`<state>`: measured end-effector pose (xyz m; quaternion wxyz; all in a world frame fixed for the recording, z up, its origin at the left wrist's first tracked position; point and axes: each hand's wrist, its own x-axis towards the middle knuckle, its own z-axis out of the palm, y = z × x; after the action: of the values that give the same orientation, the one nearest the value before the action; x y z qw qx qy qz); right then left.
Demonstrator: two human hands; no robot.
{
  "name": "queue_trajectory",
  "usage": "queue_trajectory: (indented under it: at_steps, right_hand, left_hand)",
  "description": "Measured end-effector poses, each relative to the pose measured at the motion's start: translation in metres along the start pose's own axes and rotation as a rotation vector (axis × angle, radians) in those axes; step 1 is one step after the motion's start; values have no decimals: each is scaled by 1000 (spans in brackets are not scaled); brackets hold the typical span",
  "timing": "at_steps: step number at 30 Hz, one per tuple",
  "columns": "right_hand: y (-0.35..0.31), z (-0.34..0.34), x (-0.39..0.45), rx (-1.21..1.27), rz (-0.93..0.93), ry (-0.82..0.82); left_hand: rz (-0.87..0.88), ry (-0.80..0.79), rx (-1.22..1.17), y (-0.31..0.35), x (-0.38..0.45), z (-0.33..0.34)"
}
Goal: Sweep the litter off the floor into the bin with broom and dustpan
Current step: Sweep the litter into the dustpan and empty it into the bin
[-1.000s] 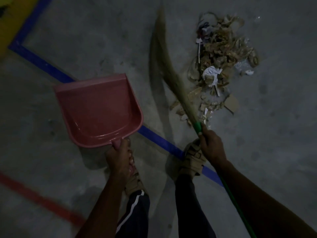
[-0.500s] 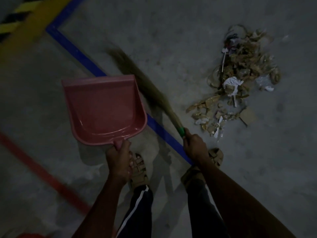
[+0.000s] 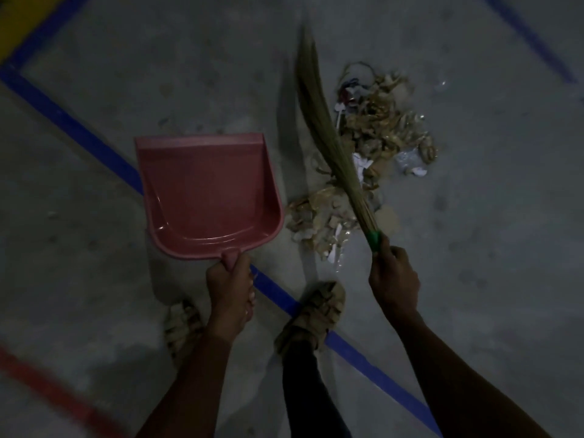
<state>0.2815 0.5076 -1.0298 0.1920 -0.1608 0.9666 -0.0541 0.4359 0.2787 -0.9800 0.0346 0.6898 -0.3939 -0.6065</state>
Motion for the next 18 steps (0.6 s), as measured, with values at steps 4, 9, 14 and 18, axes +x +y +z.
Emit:
queue_trajectory:
  at_steps: [4,9,14,18]
  right_hand:
    - [26,-21,36,55,59,154]
    - [48,-42,102,18,175,221]
    - [64,-56,166,-52,290,182]
    - [72,-56,184,-213,260,33]
  left_hand:
    - [-12,-31,25,1,-10,47]
    - [10,-40,66,1,-12,93]
    - [12,-63,58,-3,-9,124]
    - [21,-103,48,-11,-12,137]
